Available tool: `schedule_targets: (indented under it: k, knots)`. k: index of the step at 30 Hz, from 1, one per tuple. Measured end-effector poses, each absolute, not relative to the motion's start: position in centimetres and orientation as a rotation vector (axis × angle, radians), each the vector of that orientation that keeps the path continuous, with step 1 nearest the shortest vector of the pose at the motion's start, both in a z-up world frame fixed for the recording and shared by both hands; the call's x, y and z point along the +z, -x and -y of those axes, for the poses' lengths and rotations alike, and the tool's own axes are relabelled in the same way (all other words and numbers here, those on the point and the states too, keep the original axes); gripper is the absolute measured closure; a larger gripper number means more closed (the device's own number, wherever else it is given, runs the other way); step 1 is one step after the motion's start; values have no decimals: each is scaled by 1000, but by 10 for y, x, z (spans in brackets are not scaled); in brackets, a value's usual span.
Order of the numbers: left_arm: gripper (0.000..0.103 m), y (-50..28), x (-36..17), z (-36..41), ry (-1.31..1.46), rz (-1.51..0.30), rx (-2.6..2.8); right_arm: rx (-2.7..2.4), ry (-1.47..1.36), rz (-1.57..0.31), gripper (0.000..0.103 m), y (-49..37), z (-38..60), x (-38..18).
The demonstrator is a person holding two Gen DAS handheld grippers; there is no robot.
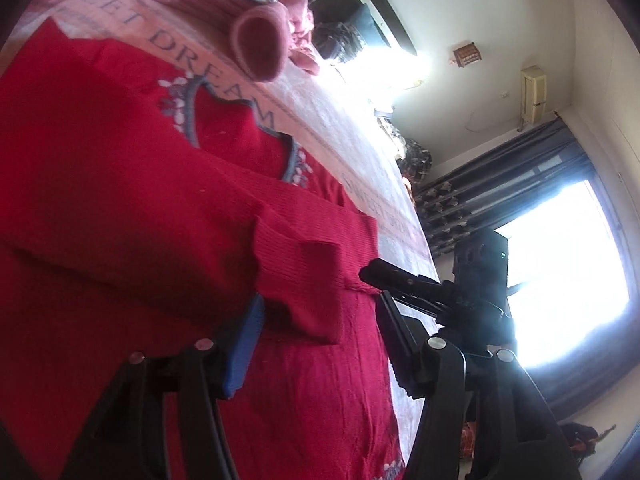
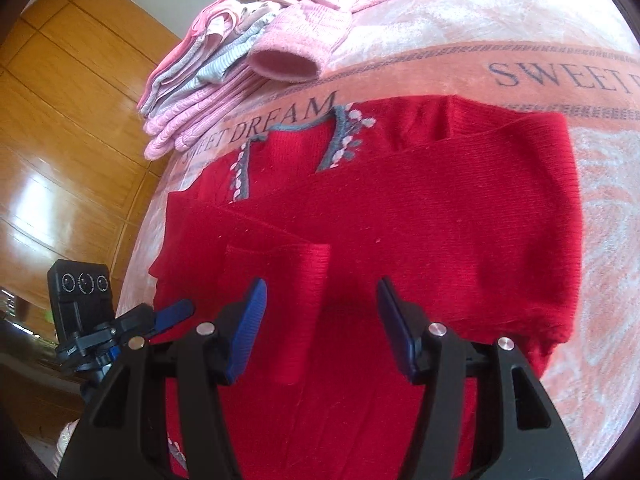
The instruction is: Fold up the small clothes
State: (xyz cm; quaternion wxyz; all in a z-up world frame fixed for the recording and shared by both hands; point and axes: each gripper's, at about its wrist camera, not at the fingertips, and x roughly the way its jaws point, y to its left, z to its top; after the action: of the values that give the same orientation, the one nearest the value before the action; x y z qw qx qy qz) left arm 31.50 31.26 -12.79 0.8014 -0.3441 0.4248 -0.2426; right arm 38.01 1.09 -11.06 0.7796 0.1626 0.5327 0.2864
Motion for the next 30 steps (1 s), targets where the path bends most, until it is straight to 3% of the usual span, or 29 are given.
schedule_targets:
  k: [6,8,10,12,17,20,23,30]
  knots:
    - [45,-313,-116,-356,702,-836,-391,596,-294,-1212,48,-377,-40,-117]
    - [45,-313,-115,-370,718,-816,-355,615,-265,-1221,67,-376,-48,-120]
    - [45,-313,-115,-376,722,-803,-329,621,-218,-1204,92,-376,-53,-117]
    - [45,-313,-114,-377,722,-784,-315,658,-231,-1158,96,-378,-49,-106]
    - [43,-318,-114,-370,667,-774,-270,591,-247,-1036,92,-394,-16,-78]
    - [40,-327,-135,-366,632,-846,-183,475,-200,-1122,66,-404,0,-104]
    - [40,-324,-140,-369,666,-824,-171,443,-181,-1123,66,-398,12,-113]
    - [39,-324,-111,-364,594,-804,-171,617,-112,-1064,66,-379,-39,-75]
